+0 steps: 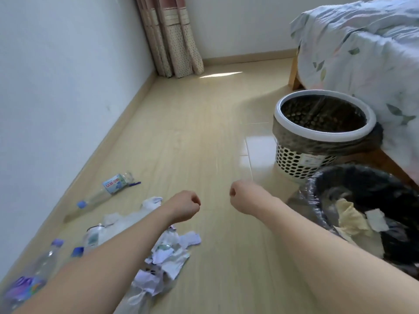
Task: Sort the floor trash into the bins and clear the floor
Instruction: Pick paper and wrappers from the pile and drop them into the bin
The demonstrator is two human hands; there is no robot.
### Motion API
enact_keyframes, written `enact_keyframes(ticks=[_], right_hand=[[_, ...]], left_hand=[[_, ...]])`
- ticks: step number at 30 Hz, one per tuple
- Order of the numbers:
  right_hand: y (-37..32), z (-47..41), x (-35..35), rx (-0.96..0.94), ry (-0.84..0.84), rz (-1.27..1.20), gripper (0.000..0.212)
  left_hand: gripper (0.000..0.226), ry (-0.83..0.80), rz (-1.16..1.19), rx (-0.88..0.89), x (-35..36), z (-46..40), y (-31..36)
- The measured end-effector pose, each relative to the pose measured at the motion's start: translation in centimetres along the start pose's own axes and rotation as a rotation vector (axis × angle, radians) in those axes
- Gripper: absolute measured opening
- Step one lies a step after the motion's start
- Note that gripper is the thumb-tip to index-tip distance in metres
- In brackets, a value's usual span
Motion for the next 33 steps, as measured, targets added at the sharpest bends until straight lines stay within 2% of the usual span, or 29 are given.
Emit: enact_keyframes(ticks=[4,7,12,15,18,22,25,29,31,33], right_hand=[[-4.7,-0.6,9.9,-0.046,-0.205,0.007,0.039],[-5.9,-1.3,17.0,-0.063,-0.293,0.051,0.039],[-7.8,-3.0,22.5,-0.093,-0.261,0.097,0.049],[-8.8,-3.9,23.1,-0.13,-0.128,0.192,0.038],[-9.1,-4.4,22.9,-0.153,-0.08,0.177,0.03],[-8.8,-4.4,22.4,-0.179,-0.089,0.207,0.027],[-7.8,-4.0,22.0,-0.145,-0.15,0.237,0.028],[-6.3,-3.3,19.9,-0.081,-0.178,0.215,0.02],[-5.8,-2.9,17.3,-0.044,-0.145,0.132,0.019],[-5.6,-2.1,13.9,-0.024,-0.124,0.048,0.02]], left_hand=[[0.024,-0.102,-0.113,-0.07,1.3,2.6,-8.3],[0.023,-0.145,-0.187,-0.086,2.7,3.8,-12.1],[0.03,-0.176,-0.279,-0.065,4.1,3.6,-14.6],[0.029,-0.162,-0.546,0.043,5.1,3.2,-13.8],[0.041,-0.166,-0.734,0.12,6.9,3.1,-13.4],[0.026,-0.195,-0.828,0.204,8.6,3.0,-13.5],[0.023,-0.134,-0.767,0.186,7.9,3.1,-13.5],[0.018,-0.005,-0.514,0.104,5.1,3.2,-13.1],[0.018,0.08,-0.333,0.06,3.0,3.5,-12.6],[0.018,0.158,-0.044,0.004,1.0,4.3,-12.1]])
Point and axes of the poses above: each hand's wrist, its own z-axis away from the middle knuckle, its own x-axis out of the palm, y = z × x, the point moved 10 cm from there along -z, towards the middle knuckle, and after that the axes turned 12 degrees about x, right-handed, at the moved point
